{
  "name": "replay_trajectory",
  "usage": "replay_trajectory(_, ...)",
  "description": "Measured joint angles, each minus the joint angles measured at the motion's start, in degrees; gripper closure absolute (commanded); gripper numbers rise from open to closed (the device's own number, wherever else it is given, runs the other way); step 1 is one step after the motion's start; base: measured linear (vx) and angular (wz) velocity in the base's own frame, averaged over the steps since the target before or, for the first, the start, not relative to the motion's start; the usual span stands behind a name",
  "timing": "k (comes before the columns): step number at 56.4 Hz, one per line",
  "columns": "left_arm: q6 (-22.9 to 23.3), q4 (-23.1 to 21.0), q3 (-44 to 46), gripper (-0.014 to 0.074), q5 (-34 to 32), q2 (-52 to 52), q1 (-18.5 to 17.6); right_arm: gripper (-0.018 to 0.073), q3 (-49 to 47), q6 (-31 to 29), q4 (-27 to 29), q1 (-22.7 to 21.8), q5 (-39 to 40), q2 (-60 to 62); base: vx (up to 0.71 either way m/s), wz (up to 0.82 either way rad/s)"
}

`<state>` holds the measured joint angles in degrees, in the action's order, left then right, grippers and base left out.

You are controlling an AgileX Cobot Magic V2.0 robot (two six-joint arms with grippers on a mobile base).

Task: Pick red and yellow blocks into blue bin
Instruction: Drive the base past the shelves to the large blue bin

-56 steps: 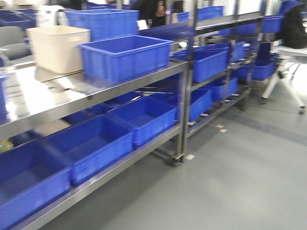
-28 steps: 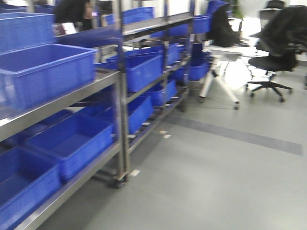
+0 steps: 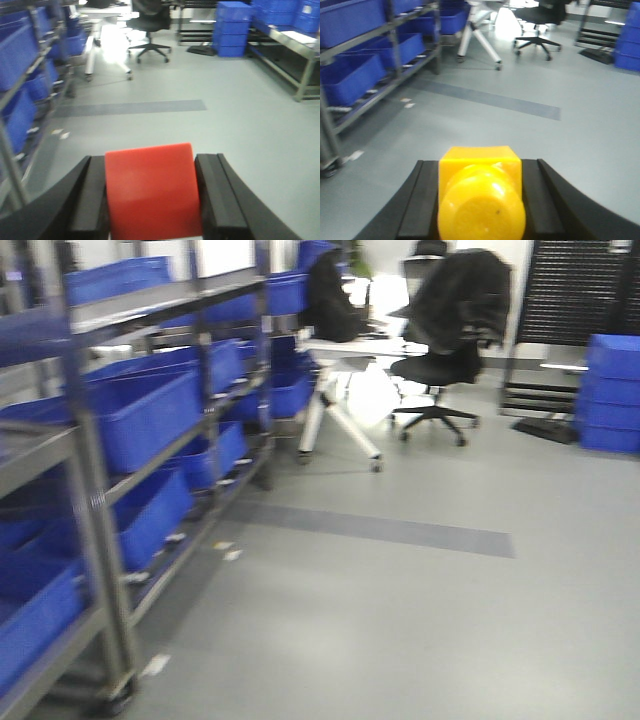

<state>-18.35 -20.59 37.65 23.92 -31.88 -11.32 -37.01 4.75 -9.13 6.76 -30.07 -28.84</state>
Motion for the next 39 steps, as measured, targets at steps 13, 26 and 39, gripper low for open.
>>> replay_trajectory(13, 0.00, 0.00, 0.00, 0.0594, 0.00, 0.00, 0.00, 0.0569, 0.00, 0.00, 0.00, 0.00, 0.00, 0.00, 0.52, -0.49)
replay_trajectory(26, 0.00, 0.00, 0.00, 0.0594, 0.00, 0.00, 0.00, 0.0569, 0.00, 0.00, 0.00, 0.00, -0.05, 0.00, 0.52, -0.28)
replay_trajectory(39, 0.00, 0.00, 0.00, 0.0594, 0.00, -0.15, 0.00, 0.0569, 0.00, 0.00, 0.00, 0.00, -0.17, 0.00, 0.51, 0.25)
